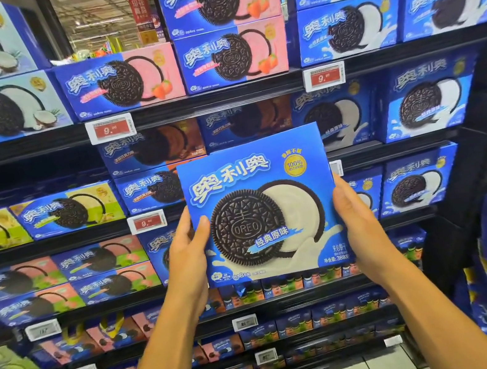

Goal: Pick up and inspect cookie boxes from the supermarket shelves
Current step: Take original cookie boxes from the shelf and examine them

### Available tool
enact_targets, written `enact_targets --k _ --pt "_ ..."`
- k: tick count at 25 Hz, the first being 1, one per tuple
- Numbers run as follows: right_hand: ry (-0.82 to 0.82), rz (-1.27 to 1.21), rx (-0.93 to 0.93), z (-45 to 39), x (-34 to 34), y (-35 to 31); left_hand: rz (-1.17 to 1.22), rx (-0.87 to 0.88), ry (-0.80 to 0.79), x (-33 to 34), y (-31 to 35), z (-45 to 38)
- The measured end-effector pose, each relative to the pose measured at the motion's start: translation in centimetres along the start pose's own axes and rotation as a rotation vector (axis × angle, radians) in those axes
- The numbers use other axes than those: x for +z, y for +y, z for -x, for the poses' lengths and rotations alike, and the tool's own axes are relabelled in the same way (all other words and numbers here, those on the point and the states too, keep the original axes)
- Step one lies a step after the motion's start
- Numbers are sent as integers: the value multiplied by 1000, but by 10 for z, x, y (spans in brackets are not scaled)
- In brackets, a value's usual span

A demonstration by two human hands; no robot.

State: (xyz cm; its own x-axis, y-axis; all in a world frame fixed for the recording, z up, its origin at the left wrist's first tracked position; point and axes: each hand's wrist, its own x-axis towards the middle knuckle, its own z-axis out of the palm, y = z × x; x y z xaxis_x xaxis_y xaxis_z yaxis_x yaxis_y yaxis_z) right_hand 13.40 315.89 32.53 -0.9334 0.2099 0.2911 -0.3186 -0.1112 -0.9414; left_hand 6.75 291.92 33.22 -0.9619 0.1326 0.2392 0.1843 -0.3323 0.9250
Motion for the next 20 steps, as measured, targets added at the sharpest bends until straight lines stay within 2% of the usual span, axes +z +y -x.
enact_targets --k 4,8,11,14,20 --pt "-32 -129 43 -3 -10 -11 -14 2 35 6 -5 -11" --pt "-73 -134 52 -1 -20 -28 10 -36 21 18 -11 -32" --pt "-138 -65 -27 1 -20 -39 100 -66 30 42 -16 -48" --pt "-156 11 -123 1 -14 -50 198 -173 80 69 -24 -62" --pt "-181 58 -182 -9 -29 -65 262 -271 158 118 -42 -70"
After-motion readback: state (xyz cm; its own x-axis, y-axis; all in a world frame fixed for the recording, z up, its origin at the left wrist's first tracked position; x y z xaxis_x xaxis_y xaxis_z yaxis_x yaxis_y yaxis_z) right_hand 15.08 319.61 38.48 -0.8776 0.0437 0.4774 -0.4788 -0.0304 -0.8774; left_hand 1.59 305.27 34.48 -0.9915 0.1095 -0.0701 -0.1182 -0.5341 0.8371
